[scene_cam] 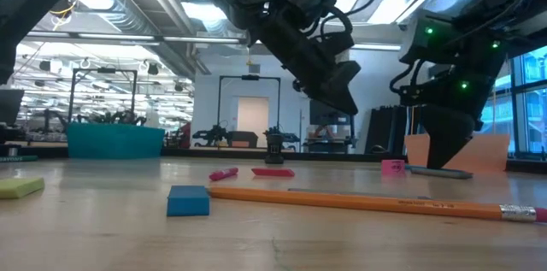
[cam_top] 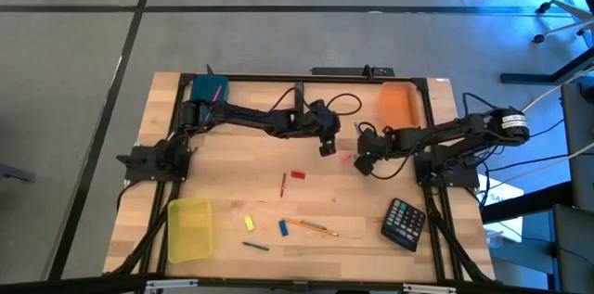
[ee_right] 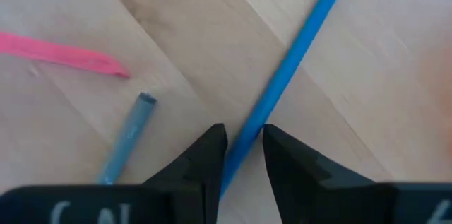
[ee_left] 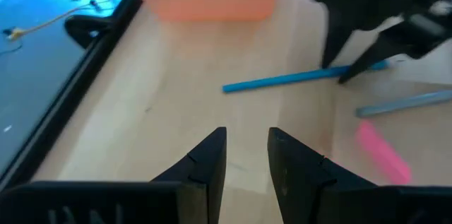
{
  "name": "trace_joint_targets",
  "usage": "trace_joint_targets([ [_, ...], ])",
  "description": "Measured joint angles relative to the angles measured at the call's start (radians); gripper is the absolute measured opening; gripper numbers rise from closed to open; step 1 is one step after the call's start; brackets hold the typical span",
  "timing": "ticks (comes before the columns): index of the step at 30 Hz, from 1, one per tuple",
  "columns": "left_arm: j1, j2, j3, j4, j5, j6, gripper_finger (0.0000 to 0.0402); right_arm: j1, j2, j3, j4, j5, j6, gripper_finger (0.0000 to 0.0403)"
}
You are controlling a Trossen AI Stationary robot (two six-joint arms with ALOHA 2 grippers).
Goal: Sort crayons/erasers/pens/pencils in bins
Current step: Put the blue pencil into the blue bin
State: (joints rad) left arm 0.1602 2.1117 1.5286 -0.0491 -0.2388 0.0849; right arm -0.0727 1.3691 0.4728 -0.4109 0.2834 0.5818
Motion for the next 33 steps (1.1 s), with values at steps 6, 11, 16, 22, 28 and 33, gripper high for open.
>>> trace_joint_targets([
  [6,-0.010,0.000,0.114,-0.257,-0.056,-0.068,0.0097,-0.023,0.000,0.000,0.013,-0.026,-0.036,0.0067],
  [11,-0.036,0.000,0.206,-0.496,-0.212,-0.158,0.0097,-0.025,0.001,-0.003,0.040,-0.024,-0.065,0.0032],
  [16,-0.057,0.000,0.210,-0.513,-0.237,-0.083,0.0097,-0.008,-0.023,-0.009,0.062,0.029,-0.076,0.0023],
  [22,-0.082,0.000,0.210,-0.522,-0.319,-0.090,0.0097,0.001,-0.095,-0.012,0.083,0.077,-0.127,0.0025],
  [28,-0.094,0.001,0.230,-0.545,-0.343,-0.128,0.0097,0.001,-0.219,-0.011,0.094,0.104,-0.191,0.0015],
  [33,-0.095,0.001,0.312,-0.576,-0.372,-0.186,0.0097,0.001,-0.330,-0.009,0.101,0.148,-0.225,0.0009],
])
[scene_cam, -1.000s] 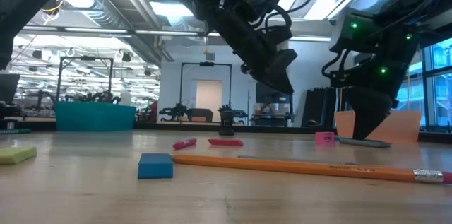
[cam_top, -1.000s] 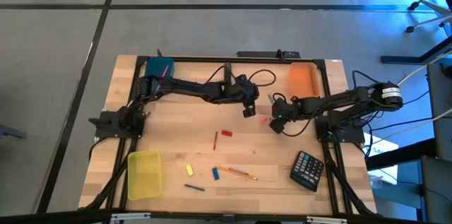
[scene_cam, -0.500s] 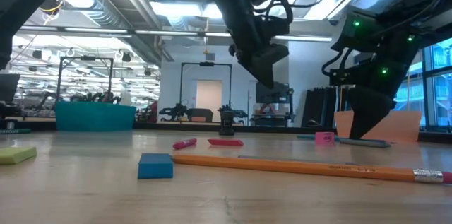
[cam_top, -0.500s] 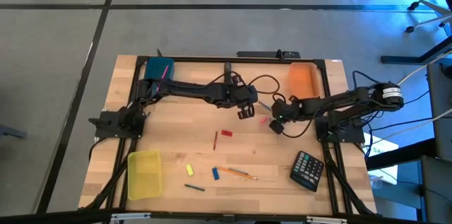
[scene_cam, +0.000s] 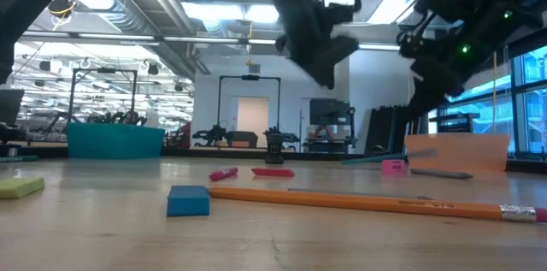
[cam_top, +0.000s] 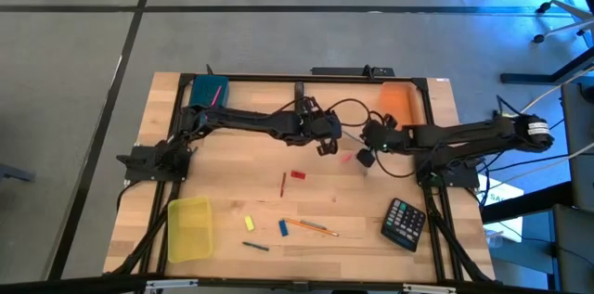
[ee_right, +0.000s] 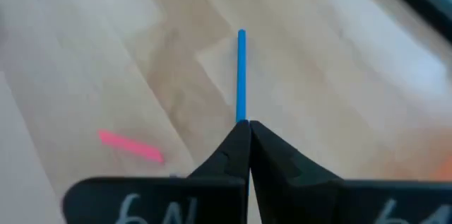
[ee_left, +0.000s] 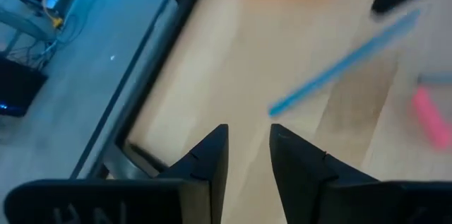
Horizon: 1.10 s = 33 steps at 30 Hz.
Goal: Sort crayons/erasers/pens/pencils in bins
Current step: Put the blue pencil into the blue bin
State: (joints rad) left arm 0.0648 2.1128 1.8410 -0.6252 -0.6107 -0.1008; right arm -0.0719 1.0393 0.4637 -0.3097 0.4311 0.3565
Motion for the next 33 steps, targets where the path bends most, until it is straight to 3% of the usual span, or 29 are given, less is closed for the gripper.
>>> trace_joint_targets([
  [4,0.014,-0.001,0.103,-0.038,0.032,-0.009,0.0097,0.000,-0.056,0.001,0.024,0.045,-0.026,0.0004],
  [9,0.014,-0.001,0.158,-0.101,0.019,-0.045,0.0097,0.000,-0.095,0.001,0.038,0.013,-0.051,0.0007],
  [13,-0.004,-0.001,0.145,-0.208,-0.061,-0.099,0.0097,0.000,-0.106,0.002,0.032,-0.015,-0.051,0.0004],
  [18,-0.010,0.003,0.001,-0.227,0.047,-0.072,0.0097,0.001,-0.104,0.002,0.001,-0.099,-0.045,0.0011],
  [26,0.039,0.001,-0.209,0.098,0.408,0.101,0.0097,0.001,-0.105,0.003,-0.018,-0.203,-0.021,0.0016],
  [30,0.042,0.001,-0.234,0.180,0.399,0.183,0.0097,0.001,-0.105,0.003,-0.042,-0.284,-0.021,0.0031],
  [33,0.042,0.001,-0.234,0.235,0.317,0.251,0.0097,0.001,-0.105,0.003,-0.055,-0.294,-0.021,0.0034],
])
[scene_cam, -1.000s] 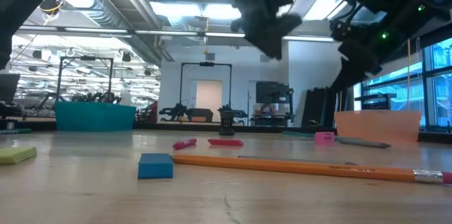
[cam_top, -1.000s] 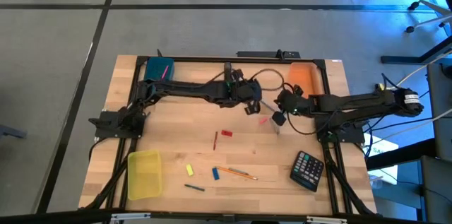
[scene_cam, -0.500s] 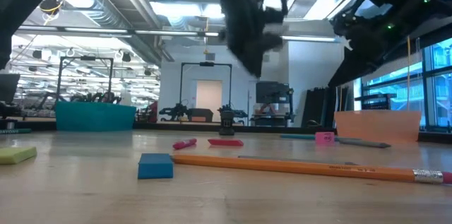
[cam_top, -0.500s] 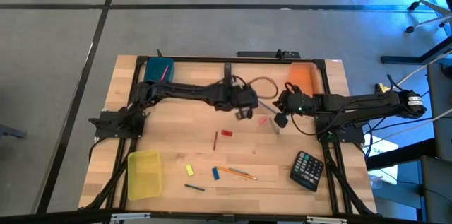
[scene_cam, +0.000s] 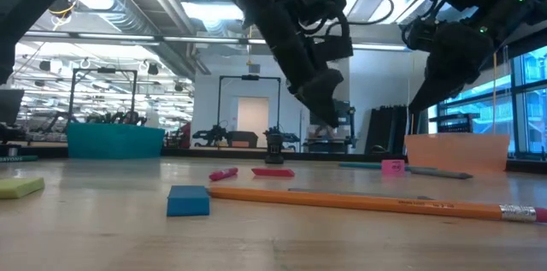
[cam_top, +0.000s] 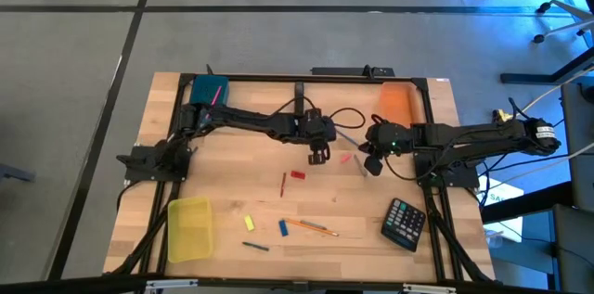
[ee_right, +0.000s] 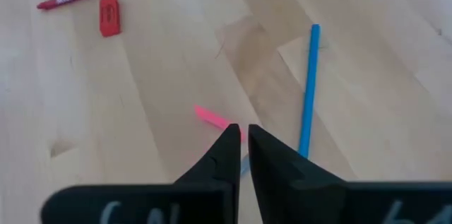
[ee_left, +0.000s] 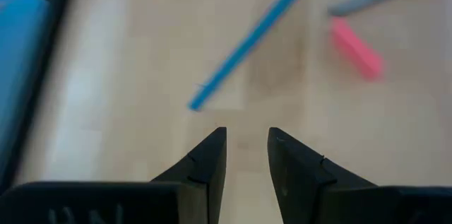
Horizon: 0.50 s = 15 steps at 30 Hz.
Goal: Sort crayons/erasers/pens/pencils in bins
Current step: Put the blue pencil into the blue bin
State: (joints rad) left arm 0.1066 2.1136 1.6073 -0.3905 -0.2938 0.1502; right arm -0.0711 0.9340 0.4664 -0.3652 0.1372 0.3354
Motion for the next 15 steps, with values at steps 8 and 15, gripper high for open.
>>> trace_joint_targets([
  [8,0.000,0.018,0.000,0.218,-0.029,0.009,0.0097,-0.001,0.000,0.078,0.001,0.000,-0.156,0.0036],
  [15,0.014,0.087,0.000,0.407,0.123,0.001,0.0097,-0.003,-0.002,0.211,0.003,0.176,-0.271,0.0036],
])
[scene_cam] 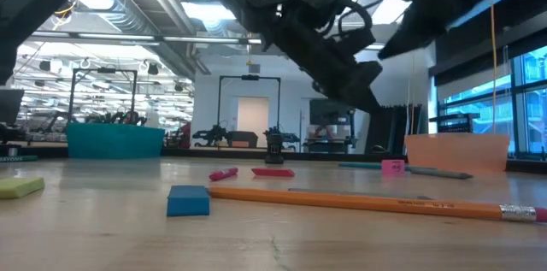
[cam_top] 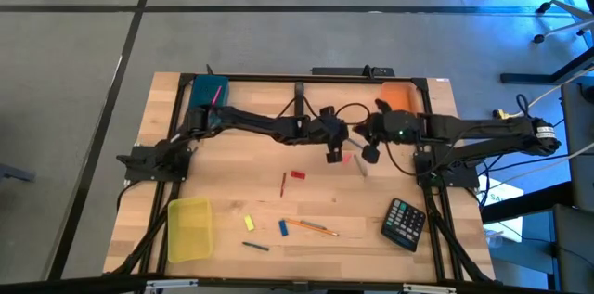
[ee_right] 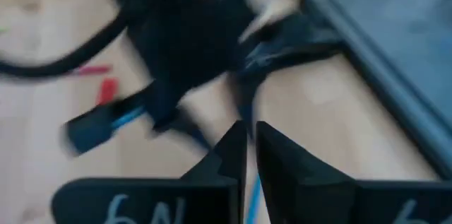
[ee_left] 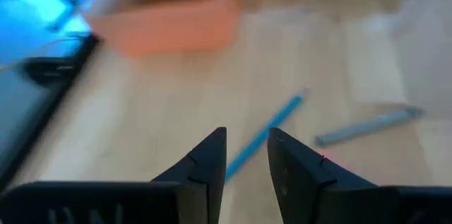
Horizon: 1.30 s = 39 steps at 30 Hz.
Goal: Sort crayons/erasers/pens/pencils in bins
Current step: Put the blue pencil into the blue bin
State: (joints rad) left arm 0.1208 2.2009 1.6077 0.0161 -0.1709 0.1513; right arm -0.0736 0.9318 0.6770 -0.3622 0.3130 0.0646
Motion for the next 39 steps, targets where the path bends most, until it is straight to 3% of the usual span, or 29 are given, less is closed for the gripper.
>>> trace_joint_targets([
  [4,0.024,0.027,0.000,0.000,0.127,0.042,0.0097,0.000,-0.005,0.010,-0.004,0.029,-0.013,0.0036],
  [9,0.070,0.055,0.000,0.053,0.278,0.065,0.0097,0.003,-0.005,0.010,-0.041,-0.056,0.050,0.0036],
  [16,0.146,0.105,0.000,0.084,0.294,0.090,0.0097,0.023,-0.006,0.010,-0.060,-0.078,0.065,0.0036],
  [20,0.191,0.121,-0.001,0.054,0.373,0.033,0.0097,0.027,-0.006,0.010,-0.064,-0.079,0.061,0.0036],
  [27,0.236,0.119,0.000,0.009,0.402,-0.051,0.0096,0.027,-0.006,0.010,-0.071,-0.078,0.057,0.0036],
  [39,0.220,0.149,0.003,-0.044,0.327,0.002,0.0096,0.027,-0.006,0.009,-0.048,-0.078,0.031,0.0036],
])
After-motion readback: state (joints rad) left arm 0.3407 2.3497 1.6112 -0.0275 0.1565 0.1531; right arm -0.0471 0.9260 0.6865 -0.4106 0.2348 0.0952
